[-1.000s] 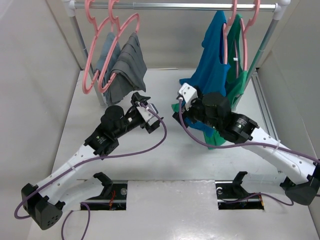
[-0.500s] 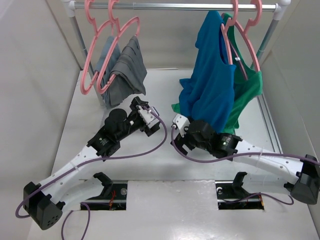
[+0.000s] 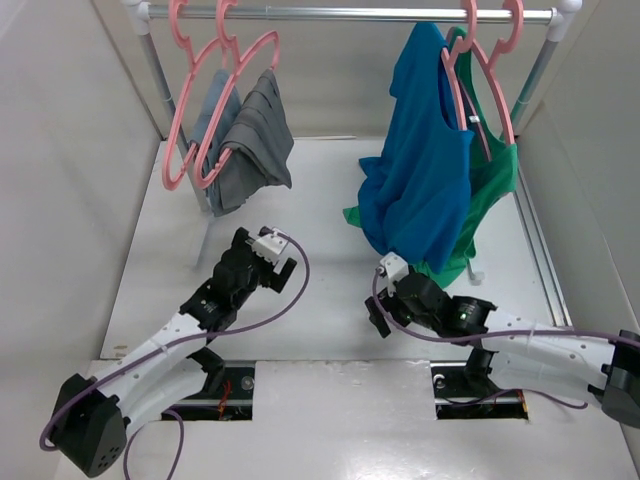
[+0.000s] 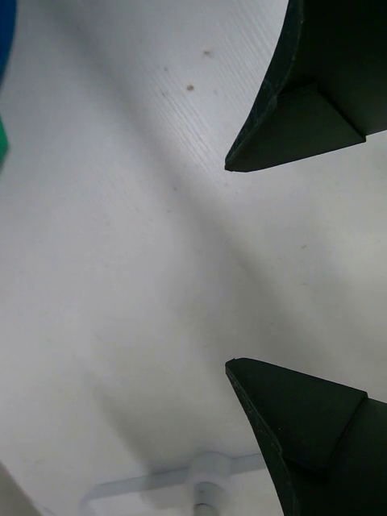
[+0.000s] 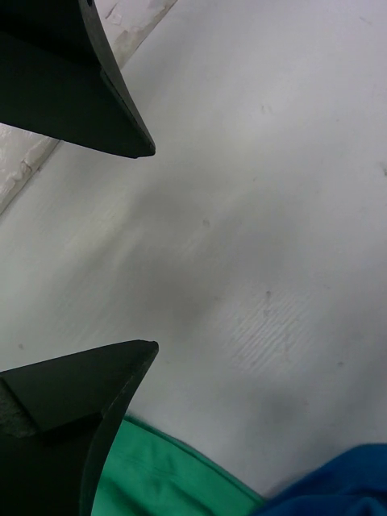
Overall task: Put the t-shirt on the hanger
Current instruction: Hang the hanger with tshirt onto the clothesline
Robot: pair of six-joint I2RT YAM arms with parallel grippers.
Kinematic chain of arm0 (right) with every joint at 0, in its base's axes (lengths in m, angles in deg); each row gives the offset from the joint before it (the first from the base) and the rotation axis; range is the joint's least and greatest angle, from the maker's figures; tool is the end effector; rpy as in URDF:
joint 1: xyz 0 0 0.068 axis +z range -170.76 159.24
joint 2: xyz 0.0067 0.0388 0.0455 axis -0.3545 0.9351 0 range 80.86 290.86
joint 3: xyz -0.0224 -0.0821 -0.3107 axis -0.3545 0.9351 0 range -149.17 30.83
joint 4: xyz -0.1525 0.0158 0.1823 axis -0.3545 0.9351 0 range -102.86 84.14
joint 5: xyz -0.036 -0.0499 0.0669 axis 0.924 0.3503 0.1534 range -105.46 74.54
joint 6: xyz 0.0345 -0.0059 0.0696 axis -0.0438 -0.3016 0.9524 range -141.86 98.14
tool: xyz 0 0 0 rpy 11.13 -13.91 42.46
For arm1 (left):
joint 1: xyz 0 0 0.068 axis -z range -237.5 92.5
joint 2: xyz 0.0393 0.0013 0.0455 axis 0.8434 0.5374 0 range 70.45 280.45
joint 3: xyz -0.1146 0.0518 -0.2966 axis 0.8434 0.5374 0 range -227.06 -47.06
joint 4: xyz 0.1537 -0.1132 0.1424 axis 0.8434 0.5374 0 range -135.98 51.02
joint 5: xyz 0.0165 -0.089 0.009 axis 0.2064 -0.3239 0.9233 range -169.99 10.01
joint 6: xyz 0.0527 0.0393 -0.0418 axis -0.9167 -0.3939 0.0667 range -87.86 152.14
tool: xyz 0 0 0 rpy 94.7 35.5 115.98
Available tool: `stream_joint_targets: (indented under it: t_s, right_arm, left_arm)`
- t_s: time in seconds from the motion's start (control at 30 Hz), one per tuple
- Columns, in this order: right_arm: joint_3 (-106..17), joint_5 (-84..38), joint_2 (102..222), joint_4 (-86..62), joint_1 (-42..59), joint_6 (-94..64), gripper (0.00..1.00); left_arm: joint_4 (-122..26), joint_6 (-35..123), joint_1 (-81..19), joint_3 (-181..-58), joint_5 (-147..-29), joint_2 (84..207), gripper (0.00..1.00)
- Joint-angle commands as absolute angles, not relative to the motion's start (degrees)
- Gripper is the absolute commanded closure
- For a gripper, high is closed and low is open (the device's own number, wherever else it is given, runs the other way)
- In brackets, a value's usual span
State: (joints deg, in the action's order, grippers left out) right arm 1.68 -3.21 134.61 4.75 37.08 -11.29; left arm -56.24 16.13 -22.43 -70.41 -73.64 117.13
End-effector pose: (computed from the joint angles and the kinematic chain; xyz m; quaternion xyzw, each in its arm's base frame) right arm 0.0981 0.1296 0.2368 -0.3249 0.8502 0.1457 0.3879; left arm 0.1404 -0.0897 0.2788 0.3059 0.7202 -0.0601 0.6198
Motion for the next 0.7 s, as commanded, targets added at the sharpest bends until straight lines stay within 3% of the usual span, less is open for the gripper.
stream_joint_targets:
  t_s: [0.0, 0.67]
  right_arm:
    - [4.1, 0.2, 131.2, 2.4, 37.7, -2.6, 0.01]
    - [7.5, 2.3, 125.8, 6.0, 37.7, 4.2, 0.01]
  left_arm:
    - [-59.5, 19.4, -25.1, -68.9, -69.9, 114.6, 0.0]
    - [-61.7, 18.1, -31.5, -65.6, -76.0, 115.1, 0.0]
